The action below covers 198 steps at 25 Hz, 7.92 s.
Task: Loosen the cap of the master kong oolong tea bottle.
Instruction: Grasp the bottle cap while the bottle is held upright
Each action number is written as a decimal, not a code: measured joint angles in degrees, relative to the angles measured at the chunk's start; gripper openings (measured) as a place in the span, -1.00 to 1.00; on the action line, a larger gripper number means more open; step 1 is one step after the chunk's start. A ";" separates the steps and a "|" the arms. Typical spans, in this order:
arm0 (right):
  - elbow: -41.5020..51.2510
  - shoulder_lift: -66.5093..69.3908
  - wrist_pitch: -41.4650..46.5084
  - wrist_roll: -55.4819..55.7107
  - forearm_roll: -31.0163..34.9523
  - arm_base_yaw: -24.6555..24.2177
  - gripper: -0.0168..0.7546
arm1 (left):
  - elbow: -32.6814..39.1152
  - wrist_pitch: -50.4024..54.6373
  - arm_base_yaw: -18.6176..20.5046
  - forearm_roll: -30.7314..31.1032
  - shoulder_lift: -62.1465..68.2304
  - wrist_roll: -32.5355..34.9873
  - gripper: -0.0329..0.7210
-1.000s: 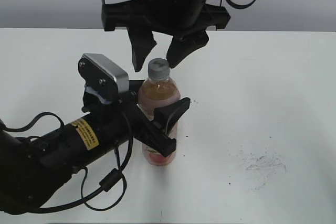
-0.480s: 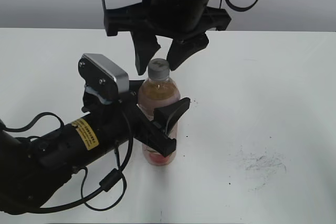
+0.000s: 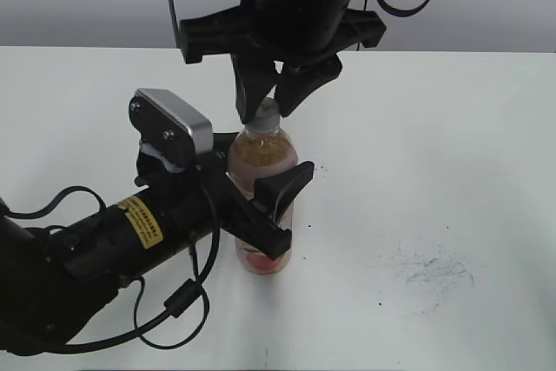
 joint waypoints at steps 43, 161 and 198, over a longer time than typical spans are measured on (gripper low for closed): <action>-0.10 -0.11 0.54 -44.44 -0.39 0.05 -0.29 | 0.00 -0.13 0.40 1.56 0.00 0.55 0.27; 3.34 -1.55 -0.51 -18.30 -0.89 0.29 0.13 | -0.28 0.03 0.19 4.90 0.01 2.27 0.27; 3.34 -1.60 0.14 -123.85 0.21 0.29 -0.24 | -0.28 0.03 0.19 5.09 0.01 2.79 0.27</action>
